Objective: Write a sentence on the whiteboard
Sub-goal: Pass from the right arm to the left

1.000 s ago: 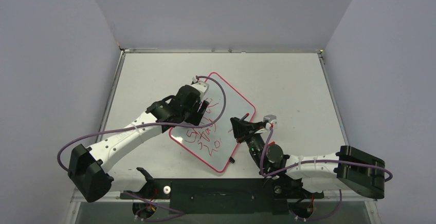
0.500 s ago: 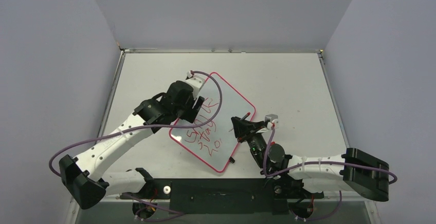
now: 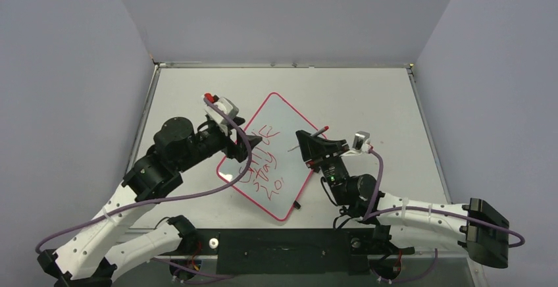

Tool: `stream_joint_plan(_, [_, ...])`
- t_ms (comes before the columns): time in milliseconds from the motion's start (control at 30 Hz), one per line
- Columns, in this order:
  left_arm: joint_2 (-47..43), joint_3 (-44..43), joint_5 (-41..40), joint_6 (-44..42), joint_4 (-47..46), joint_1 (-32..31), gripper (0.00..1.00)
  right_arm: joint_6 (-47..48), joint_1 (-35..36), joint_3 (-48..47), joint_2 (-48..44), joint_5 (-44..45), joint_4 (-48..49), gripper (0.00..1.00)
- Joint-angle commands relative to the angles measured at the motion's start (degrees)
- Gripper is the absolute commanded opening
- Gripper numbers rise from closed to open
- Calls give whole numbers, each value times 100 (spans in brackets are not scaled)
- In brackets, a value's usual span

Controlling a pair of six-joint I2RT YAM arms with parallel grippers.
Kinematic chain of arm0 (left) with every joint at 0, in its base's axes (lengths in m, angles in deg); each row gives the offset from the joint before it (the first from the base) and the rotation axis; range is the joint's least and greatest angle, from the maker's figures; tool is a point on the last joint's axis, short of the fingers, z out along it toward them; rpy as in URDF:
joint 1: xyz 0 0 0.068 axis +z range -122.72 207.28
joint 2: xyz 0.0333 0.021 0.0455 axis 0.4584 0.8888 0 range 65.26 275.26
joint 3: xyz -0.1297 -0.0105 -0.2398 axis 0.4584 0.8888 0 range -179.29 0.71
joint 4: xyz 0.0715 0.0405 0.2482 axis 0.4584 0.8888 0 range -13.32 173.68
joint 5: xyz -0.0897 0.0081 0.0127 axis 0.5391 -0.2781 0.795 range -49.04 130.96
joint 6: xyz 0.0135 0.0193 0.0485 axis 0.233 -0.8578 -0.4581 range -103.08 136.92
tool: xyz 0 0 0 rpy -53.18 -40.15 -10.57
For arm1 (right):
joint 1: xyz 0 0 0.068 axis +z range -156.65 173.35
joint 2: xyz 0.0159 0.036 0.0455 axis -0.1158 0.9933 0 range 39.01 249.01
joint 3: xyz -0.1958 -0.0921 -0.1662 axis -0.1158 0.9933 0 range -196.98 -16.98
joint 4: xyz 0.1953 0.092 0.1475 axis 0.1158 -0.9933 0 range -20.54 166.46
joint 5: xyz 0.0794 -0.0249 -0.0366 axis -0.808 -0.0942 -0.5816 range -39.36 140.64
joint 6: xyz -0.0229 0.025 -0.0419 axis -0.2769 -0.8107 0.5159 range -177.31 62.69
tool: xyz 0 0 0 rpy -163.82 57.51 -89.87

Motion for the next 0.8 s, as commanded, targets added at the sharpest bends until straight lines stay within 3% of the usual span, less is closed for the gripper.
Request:
stream_joint_plan(0, [136, 393, 1269, 301, -1491, -16, 67, -273, -60, -372, -175, -626, 377, 0])
stream_joint_plan(100, [176, 565, 1808, 474, -2121, -38, 67, -347, -62, -528, -199, -829, 396, 0])
stream_joint_plan(300, [487, 549, 2562, 468, -2528, -184, 66, -420, -62, -656, -129, -1179, 523, 0])
stream_joint_plan(533, [757, 489, 2686, 297, -2662, -450, 65, -444, -60, -801, -24, -1344, 473, 0])
stream_joint_plan(767, [1079, 336, 2331, 130, -2440, -648, 32, -561, -59, -847, 178, -1882, 613, 0])
